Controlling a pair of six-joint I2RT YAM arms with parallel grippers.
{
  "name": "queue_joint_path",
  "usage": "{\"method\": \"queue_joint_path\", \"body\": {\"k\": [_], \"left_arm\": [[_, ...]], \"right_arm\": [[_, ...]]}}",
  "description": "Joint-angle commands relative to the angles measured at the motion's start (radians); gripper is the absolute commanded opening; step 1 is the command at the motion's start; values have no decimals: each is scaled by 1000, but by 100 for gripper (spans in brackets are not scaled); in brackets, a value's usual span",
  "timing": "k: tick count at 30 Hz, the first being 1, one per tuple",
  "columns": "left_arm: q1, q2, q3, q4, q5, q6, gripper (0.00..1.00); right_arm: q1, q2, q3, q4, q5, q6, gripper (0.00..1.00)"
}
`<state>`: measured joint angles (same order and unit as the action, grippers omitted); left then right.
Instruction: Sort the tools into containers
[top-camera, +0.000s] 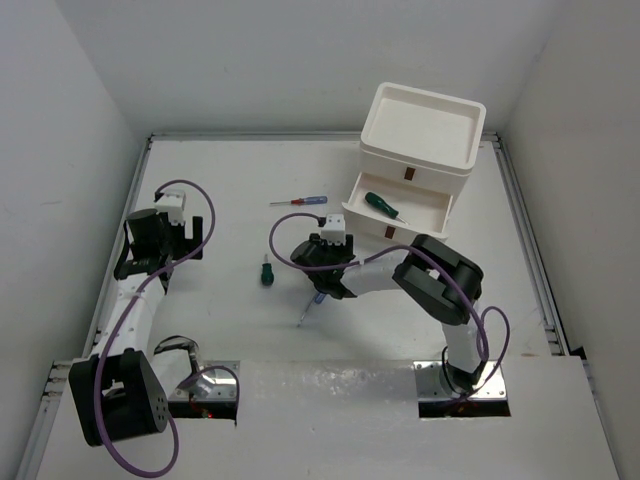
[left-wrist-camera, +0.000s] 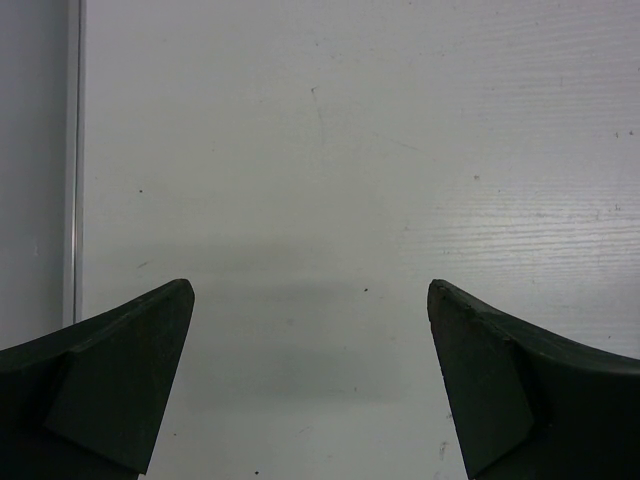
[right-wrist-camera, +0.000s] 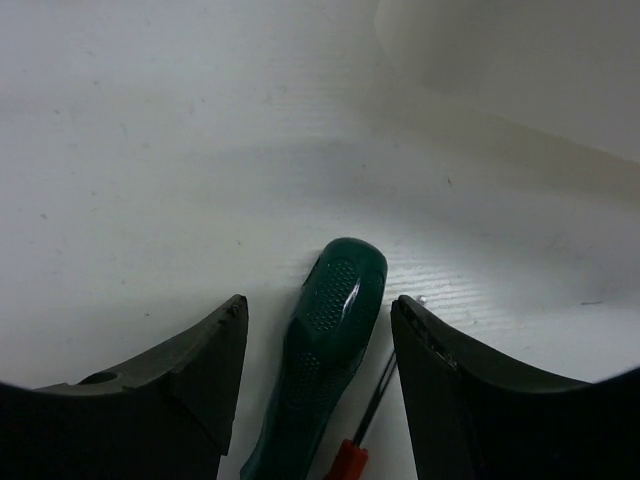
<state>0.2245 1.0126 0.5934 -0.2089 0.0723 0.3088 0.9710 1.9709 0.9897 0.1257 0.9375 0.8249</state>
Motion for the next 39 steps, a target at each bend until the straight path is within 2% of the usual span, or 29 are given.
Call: {"method": "queue_joint_path", "body": {"k": [1, 6, 10, 15, 17, 20, 24, 28, 31, 33, 36, 39], "left_arm": [[7, -23, -1, 26, 15, 9, 100], [6, -25, -3, 26, 17, 9, 100], [6, -23, -3, 25, 18, 10, 100], [6, -23, -1, 23, 17, 10, 100], [7, -23, -3, 23, 18, 10, 100], [6, -22, -1, 23, 23, 9, 100], [6, -23, -1, 22, 15, 10, 100], [6, -28, -6, 26, 15, 10, 100], [7, -26, 0, 26, 6, 7, 100], [6, -29, -1, 29, -3, 6, 100], [6, -32, -6, 34, 1, 7, 100], [6, -28, -4, 32, 1, 7, 100]], "right_arm": [[-2, 35, 23, 6, -3, 57, 58], [0, 48, -5, 52, -49, 42, 50], [0, 49, -13, 51, -43, 42, 38], [0, 23, -29, 28, -16, 48, 18], [0, 5, -48, 55, -17, 40, 8], [0, -21, -82, 139, -87, -38, 0], [5, -29, -74, 235, -261, -153, 0], [17, -86, -125, 432, -436, -288, 0], [18, -139, -106, 437, -523, -397, 0], [17, -200, -105, 443, -566, -527, 0], [17, -297, -39, 361, -709, -757, 0], [17, -403, 72, 104, -753, -1007, 0]]}}
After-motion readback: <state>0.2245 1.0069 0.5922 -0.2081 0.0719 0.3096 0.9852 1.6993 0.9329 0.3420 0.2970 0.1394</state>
